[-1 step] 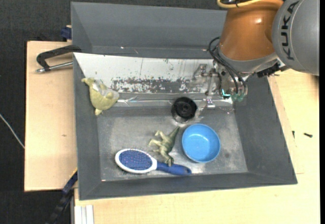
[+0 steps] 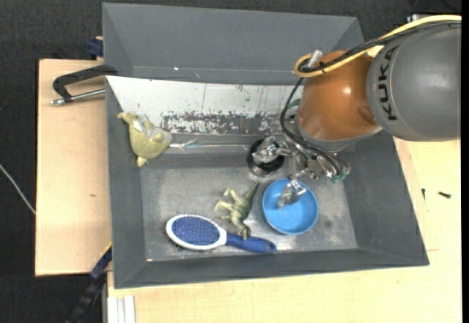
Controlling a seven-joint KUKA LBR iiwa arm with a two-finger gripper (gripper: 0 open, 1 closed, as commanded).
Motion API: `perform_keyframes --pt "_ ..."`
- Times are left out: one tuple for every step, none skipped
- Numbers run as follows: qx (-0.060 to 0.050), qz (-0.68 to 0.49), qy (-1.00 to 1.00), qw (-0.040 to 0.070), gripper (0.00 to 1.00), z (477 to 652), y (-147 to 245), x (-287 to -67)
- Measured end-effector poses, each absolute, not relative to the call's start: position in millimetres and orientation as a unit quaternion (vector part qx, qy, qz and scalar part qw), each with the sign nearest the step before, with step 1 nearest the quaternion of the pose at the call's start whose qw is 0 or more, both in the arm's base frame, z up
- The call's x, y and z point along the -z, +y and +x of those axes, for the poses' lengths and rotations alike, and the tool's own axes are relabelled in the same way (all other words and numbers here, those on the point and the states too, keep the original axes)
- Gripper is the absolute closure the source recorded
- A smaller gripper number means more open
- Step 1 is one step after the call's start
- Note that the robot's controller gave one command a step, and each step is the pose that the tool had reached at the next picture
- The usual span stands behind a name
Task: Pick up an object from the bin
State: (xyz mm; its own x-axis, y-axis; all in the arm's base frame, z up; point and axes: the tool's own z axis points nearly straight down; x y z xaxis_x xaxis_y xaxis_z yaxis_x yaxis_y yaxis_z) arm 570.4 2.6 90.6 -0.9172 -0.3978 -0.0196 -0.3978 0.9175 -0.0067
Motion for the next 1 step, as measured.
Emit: perform_keyframes --pt "0.001 -0.203 0.979 0.018 1.0 574.1 4.9 -92.8"
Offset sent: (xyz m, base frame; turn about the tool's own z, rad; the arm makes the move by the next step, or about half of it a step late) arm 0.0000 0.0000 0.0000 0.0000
